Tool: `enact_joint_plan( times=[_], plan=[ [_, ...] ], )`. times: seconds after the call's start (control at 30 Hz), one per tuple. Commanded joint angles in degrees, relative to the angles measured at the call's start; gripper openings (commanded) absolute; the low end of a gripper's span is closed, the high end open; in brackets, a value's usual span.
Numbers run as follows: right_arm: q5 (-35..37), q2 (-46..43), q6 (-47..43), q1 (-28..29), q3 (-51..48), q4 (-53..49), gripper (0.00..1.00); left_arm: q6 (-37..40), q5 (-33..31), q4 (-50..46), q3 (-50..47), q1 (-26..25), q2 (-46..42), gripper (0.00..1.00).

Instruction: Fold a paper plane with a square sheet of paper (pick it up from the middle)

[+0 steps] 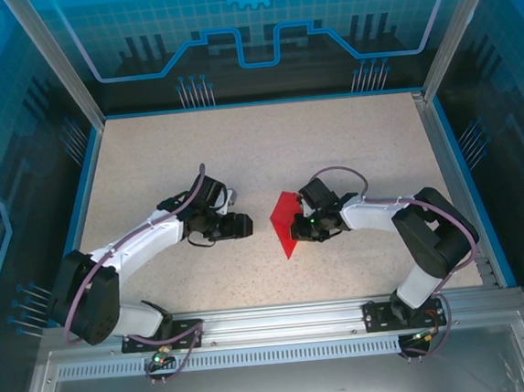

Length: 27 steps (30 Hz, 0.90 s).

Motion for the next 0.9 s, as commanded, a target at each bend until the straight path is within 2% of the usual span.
enact_joint_plan(
  times=[0.0, 0.37, 0.87],
  plan=[
    [-1.4, 0.6, -0.3, -1.4, -2.4, 2.1, 0.09, -3.7, 4.1, 4.3, -1.3, -0.2, 1.1, 0.65],
    [-6.5, -0.8, 2.6, -4.9, -10.4, 13.6, 0.03, -14.1, 4.3, 18.7, -1.2, -5.8, 7.6, 0.64],
    [-9.3, -0.1, 2.9, -7.4, -15.4, 19.3, 0.00, -24.0, 1.5, 33.1, 0.2, -8.6, 19.3, 0.49]
  ],
)
